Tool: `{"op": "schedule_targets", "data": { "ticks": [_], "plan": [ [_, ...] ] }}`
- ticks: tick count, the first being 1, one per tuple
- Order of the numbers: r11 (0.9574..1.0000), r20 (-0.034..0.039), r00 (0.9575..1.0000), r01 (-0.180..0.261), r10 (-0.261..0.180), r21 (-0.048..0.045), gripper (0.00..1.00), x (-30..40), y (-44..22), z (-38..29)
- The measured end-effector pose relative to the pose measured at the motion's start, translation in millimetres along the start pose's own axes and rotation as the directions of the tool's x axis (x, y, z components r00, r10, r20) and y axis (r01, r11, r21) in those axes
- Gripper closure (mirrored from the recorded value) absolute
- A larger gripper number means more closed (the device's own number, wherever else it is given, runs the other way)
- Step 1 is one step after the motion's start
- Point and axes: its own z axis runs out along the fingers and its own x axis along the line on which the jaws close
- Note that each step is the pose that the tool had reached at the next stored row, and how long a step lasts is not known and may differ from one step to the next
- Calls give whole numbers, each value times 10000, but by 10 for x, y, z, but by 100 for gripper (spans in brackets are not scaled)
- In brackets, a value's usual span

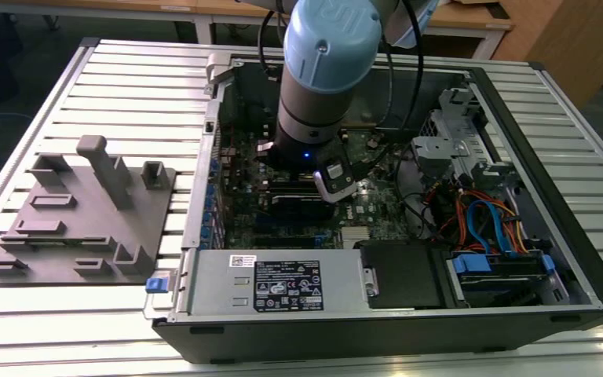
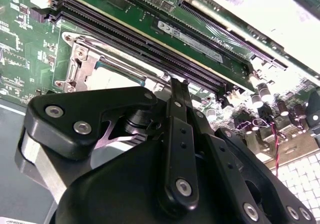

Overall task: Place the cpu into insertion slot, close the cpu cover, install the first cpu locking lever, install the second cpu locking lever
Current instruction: 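Install the second cpu locking lever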

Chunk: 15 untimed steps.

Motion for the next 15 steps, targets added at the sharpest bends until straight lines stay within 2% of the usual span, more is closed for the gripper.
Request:
{"op": "schedule_targets", "data": {
  "ticks": [15],
  "plan": [
    [9999, -4, 10000, 3, -4, -102, 90, 0, 0, 0]
  ]
}}
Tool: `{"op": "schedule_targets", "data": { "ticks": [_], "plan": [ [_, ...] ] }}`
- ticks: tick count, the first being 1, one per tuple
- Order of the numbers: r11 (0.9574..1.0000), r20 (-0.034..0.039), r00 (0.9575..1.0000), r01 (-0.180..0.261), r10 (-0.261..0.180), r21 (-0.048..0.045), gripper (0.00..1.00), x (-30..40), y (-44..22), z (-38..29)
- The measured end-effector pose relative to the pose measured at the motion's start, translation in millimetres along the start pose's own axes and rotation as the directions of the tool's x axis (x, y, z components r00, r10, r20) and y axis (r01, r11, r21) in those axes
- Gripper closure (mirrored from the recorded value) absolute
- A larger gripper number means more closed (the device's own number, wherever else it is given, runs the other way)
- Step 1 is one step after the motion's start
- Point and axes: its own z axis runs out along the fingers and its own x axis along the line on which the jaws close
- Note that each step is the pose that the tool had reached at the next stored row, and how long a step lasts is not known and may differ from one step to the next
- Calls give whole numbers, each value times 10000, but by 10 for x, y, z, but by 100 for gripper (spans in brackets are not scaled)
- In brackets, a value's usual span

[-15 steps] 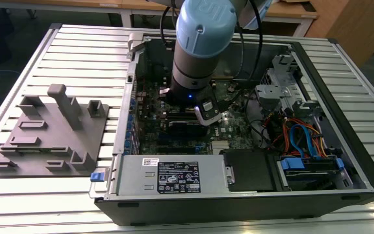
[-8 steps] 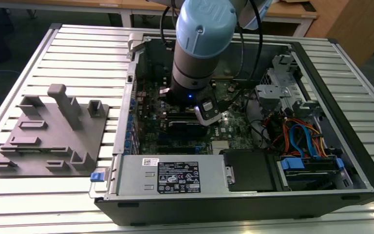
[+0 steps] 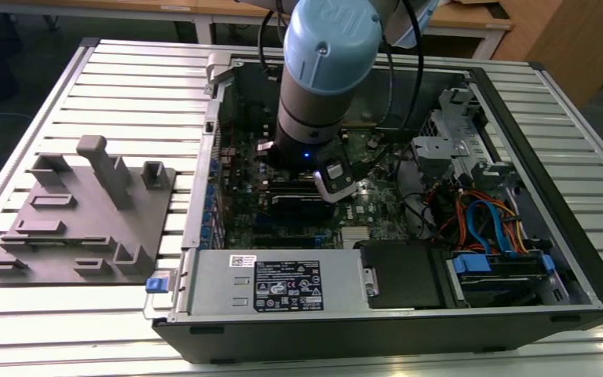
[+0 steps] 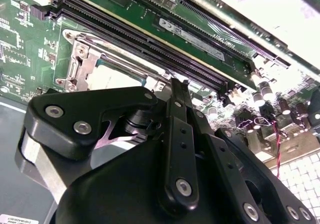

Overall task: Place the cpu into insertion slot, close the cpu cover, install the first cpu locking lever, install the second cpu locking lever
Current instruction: 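Install the second cpu locking lever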

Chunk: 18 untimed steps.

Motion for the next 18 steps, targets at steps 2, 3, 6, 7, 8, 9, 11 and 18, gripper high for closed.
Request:
{"op": "schedule_targets", "data": {
  "ticks": [2, 3, 6, 7, 8, 9, 11, 18],
  "plan": [
    [10000, 0, 10000, 1, -1, -14, 90, 0, 0, 0],
    [10000, 0, 10000, 1, -1, -22, 90, 0, 0, 0],
    [10000, -1, 10000, 2, -2, -41, 90, 0, 0, 0],
    [10000, -1, 10000, 2, -2, -48, 90, 0, 0, 0],
    [10000, -2, 10000, 3, -3, -55, 90, 0, 0, 0],
    [10000, -2, 10000, 2, -2, -62, 90, 0, 0, 0],
    [10000, -2, 10000, 2, -2, -72, 90, 0, 0, 0],
    [10000, -3, 10000, 3, -3, -84, 90, 1, -1, 1]
  ]
}}
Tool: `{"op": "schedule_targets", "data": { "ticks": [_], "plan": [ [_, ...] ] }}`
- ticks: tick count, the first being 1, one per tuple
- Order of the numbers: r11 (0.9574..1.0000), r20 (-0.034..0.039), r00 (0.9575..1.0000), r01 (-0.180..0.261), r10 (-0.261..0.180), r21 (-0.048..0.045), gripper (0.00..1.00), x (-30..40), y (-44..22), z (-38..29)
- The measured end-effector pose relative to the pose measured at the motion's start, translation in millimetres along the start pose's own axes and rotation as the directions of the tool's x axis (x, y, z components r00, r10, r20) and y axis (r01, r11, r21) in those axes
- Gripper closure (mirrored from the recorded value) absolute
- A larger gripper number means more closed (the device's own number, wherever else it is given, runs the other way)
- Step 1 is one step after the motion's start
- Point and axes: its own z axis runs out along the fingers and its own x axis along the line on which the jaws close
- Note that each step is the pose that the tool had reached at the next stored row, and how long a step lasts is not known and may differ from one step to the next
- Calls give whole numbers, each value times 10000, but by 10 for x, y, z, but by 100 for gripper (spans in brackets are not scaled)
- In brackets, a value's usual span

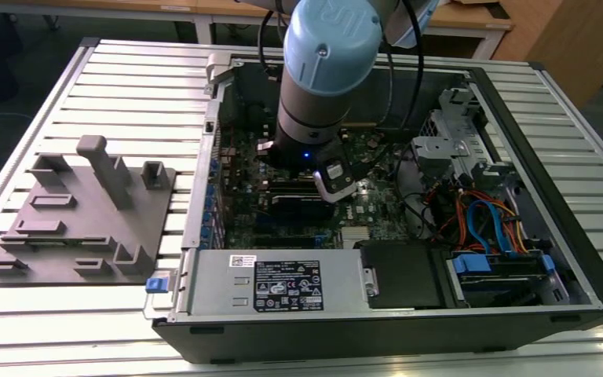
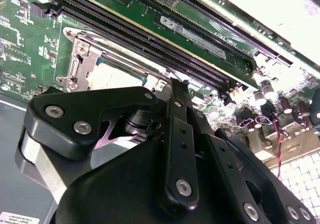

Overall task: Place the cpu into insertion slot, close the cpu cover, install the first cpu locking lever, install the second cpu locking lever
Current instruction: 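Install the second cpu locking lever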

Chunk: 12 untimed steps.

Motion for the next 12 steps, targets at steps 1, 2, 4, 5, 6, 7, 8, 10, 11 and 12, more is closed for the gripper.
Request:
{"op": "schedule_targets", "data": {
  "ticks": [1, 2, 4, 5, 6, 7, 8, 10, 11, 12],
  "plan": [
    [10000, 0, 10000, 0, 0, 1, 90, 0, -1, 1],
    [10000, 0, 10000, 0, 0, 0, 90, 0, -2, 4],
    [10000, 0, 10000, 0, 0, 0, 90, 0, -3, 10],
    [10000, 0, 10000, 0, 0, 0, 90, 0, -5, 14],
    [10000, 0, 10000, 0, 0, 0, 90, 0, -6, 18],
    [10000, 0, 10000, 0, 0, -1, 90, 0, -7, 21],
    [10000, 0, 10000, 1, -1, -5, 90, 0, -8, 24],
    [10000, 0, 10000, 1, -1, -16, 90, 0, -10, 30],
    [10000, 0, 10000, 1, -1, -23, 90, 0, -11, 34],
    [10000, -1, 10000, 0, 0, -31, 90, 0, -13, 37]
  ]
}}
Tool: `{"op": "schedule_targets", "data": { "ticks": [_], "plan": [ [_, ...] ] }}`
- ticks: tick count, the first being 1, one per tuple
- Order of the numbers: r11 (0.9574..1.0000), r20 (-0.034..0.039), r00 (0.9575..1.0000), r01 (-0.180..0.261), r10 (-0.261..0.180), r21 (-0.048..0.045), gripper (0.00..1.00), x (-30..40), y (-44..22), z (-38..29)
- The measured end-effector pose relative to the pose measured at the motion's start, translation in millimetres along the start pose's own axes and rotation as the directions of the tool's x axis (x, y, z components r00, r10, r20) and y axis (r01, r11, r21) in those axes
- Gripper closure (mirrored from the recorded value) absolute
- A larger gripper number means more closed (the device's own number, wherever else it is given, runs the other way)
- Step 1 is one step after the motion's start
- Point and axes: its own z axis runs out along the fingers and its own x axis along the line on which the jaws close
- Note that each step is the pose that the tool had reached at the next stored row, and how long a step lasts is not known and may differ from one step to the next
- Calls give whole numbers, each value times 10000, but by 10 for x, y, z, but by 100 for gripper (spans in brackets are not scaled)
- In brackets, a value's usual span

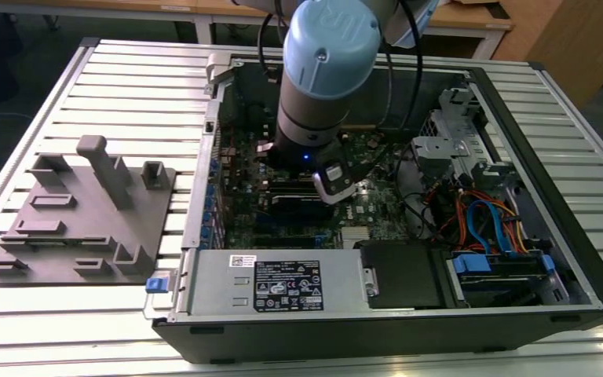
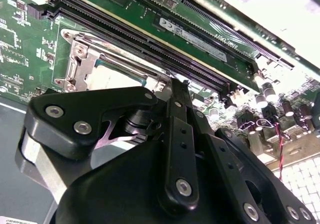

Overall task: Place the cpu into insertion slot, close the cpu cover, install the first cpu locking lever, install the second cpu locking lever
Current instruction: 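Install the second cpu locking lever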

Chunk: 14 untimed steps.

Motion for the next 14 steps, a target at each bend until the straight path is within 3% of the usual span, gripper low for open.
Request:
{"op": "schedule_targets", "data": {
  "ticks": [10, 14],
  "plan": [
    [9998, -6, 10000, 7, -8, -178, 90, 8, -7, 20],
    [9998, -6, 10000, 7, -8, -185, 90, 8, -7, 21]
  ]
}}
